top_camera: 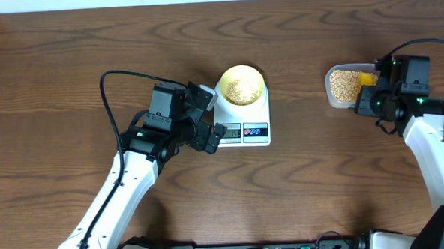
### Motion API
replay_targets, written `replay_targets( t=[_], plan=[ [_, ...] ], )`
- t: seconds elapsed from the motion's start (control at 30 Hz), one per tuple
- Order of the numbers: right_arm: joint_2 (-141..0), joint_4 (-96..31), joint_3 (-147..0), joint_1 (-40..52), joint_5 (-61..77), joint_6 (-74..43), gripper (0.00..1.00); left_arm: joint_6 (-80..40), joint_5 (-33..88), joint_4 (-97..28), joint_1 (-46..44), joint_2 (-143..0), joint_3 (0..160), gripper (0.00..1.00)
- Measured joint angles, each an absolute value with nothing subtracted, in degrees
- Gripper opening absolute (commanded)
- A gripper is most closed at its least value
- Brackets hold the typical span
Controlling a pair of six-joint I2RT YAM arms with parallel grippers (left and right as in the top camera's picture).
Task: Scoop item into bowl and weigh 50g on scale
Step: 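Move the empty scoop with the right gripper back to the tub, then lower the scoop into the soybeans again with the right gripper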
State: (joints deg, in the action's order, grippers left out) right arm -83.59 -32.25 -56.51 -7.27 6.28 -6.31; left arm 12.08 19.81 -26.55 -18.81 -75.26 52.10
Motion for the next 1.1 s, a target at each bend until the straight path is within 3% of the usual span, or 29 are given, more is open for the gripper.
replay_targets(
  t=[0.5, 1.1],
  plan=[
    [-84.0, -32.3, -56.1, -8.7, 14.4, -6.3, 0.01, 12.1, 19.8, -26.5, -18.8, -75.3, 52.1, 1.00],
    [-84.1, -28.3, -50.2, -18.5, 30.6, -6.3, 0.01, 12.1, 19.8, -26.5, -18.8, -75.3, 52.1, 1.00]
  ],
)
